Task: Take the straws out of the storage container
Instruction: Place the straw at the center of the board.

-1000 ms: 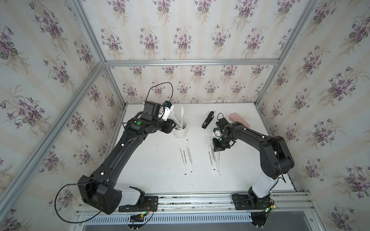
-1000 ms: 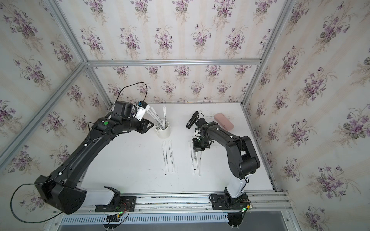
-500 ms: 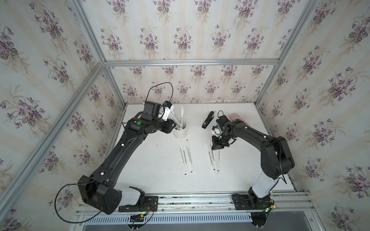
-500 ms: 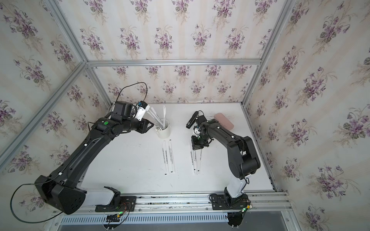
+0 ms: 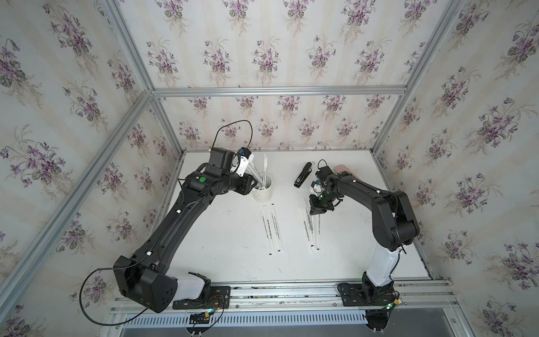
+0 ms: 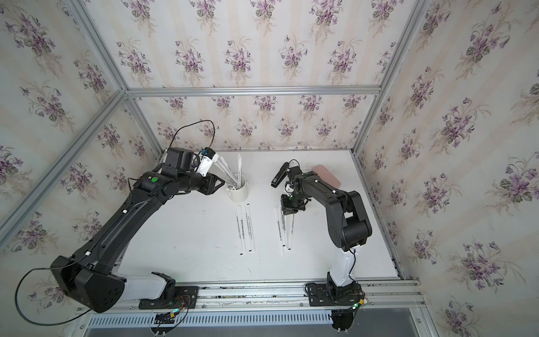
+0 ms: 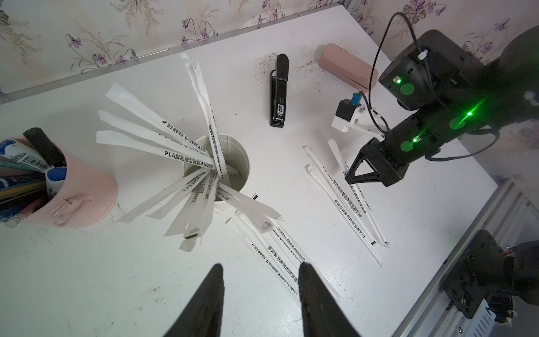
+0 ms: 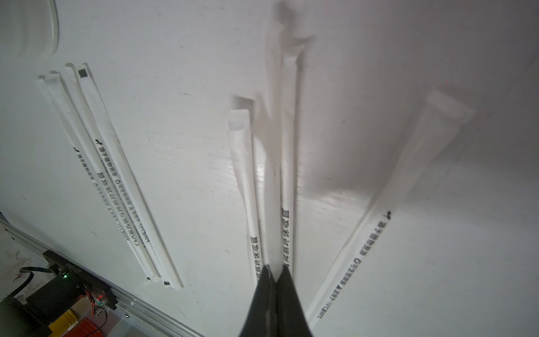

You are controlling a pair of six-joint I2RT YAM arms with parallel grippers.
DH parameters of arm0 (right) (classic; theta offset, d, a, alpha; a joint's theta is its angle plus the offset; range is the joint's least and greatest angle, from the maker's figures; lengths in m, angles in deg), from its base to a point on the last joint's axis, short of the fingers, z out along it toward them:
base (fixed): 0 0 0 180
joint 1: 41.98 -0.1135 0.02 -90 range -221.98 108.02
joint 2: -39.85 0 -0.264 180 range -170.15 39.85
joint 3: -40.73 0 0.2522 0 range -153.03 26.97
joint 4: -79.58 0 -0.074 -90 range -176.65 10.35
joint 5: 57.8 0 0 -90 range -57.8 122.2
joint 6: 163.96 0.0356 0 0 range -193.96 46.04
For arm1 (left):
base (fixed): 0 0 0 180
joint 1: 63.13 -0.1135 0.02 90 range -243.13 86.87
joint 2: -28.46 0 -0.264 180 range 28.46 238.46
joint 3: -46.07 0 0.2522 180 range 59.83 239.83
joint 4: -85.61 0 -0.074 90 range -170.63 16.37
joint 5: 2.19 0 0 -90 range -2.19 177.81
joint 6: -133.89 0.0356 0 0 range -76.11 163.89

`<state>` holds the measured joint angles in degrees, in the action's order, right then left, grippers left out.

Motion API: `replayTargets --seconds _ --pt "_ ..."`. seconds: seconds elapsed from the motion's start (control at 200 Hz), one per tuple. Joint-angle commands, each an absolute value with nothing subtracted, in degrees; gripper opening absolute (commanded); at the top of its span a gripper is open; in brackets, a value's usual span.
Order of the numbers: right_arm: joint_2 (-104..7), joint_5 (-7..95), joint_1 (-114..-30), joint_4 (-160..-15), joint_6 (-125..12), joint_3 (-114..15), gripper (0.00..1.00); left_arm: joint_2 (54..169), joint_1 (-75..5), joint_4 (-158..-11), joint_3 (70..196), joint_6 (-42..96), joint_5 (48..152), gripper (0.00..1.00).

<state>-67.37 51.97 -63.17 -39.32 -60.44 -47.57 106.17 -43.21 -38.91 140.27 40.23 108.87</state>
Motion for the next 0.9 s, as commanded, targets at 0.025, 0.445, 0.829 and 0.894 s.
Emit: replayTargets --seconds 0.025,0.445,0.829,0.894 --pt "-66.8 49.9 -63.2 -39.3 -60.3 -47.4 0.12 105.8 -43.2 -39.1 140.6 40.3 109.4 0.43" --pt "-63.1 48.4 -63.2 -39.0 -59.5 -46.7 0.18 105.5 -43.2 -38.9 140.6 40.4 108.7 0.43" --pt "-50.5 50.1 -67.3 -58.6 -56.0 -41.2 0.15 105.0 -43.2 -41.2 140.0 40.5 103.5 0.43" --pt "-47.7 51.1 -68.6 -64.9 -54.6 -37.8 0.14 105.9 -42.8 -41.4 141.3 38.5 103.8 0.42"
